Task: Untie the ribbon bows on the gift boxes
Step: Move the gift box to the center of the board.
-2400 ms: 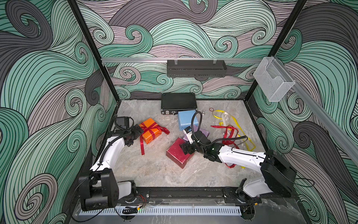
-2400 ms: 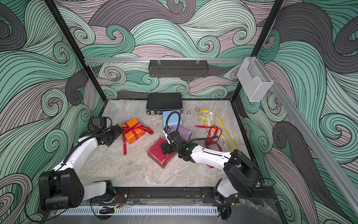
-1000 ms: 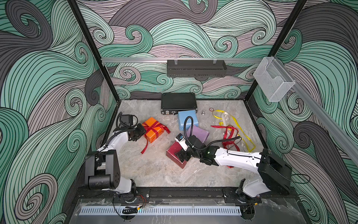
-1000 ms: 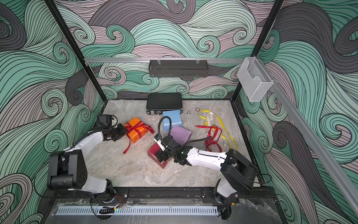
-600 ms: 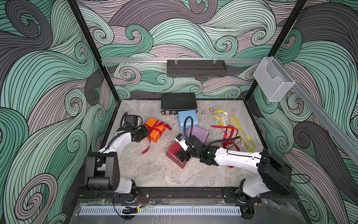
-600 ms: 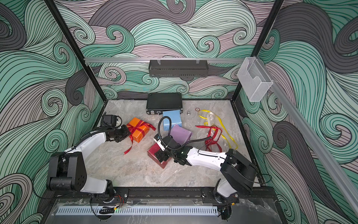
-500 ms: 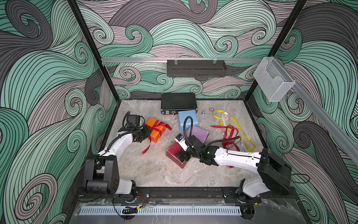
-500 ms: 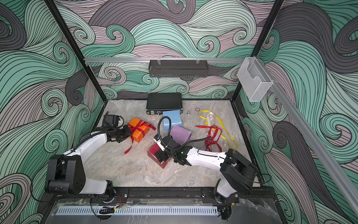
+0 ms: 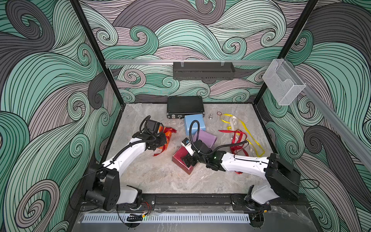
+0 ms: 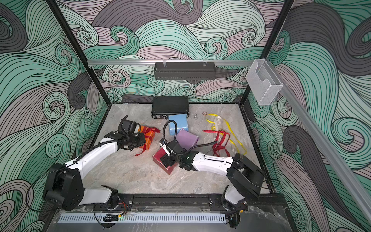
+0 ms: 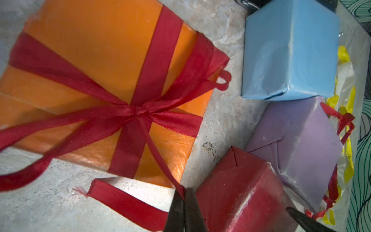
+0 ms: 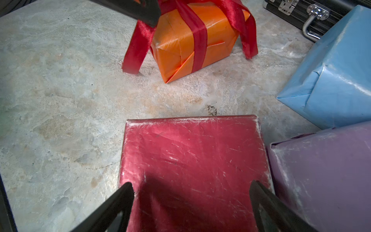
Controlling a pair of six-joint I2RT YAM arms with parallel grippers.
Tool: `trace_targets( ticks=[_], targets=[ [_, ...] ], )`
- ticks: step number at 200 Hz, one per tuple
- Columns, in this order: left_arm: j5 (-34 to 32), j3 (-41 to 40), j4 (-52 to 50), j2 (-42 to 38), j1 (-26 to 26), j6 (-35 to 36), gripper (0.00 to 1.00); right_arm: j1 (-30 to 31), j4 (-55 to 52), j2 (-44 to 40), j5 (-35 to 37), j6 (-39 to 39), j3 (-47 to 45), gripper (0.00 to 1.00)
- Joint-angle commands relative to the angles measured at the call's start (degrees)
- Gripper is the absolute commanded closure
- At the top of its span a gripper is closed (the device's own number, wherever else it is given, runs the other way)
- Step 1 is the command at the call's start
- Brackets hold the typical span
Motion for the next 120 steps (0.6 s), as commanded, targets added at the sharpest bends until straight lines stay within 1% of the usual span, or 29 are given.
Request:
trace_targets(
  ticks=[1,20,41,77,104,120],
  targets=[
    [-1.91,3.01,-2.86,-2.48,-2.10,0.84,1.00,0.10,0.25,0.48,3.51,0.80,1.01,0.09],
    [-3.11,5.05,-4.98,-3.03,-3.31,1.84,1.00,-0.28,0.23,0.71,4.67,1.42,0.92,0.09],
    [-4.59,7.75,-7.31,-4.28,-3.40,3.11,1.00,-0.97,0.34,0.67,4.83,2.26,0.75,0.09],
    [-3.61,10.73,-8.89,-5.26,-3.35,6.42,0.99,-2.09,0.60,0.62,3.76,3.44,0.49,0.09],
    [-2.19,11.28,-10.14,-4.18,-3.40,9.24,0.97,-3.01,1.78,-0.40,0.48,4.71,-0.28,0.11],
    [-0.82,11.54,-10.93,-3.30,-3.40,10.19,0.97,-3.59,3.30,-1.63,-3.00,5.61,-1.13,0.16]
  ],
)
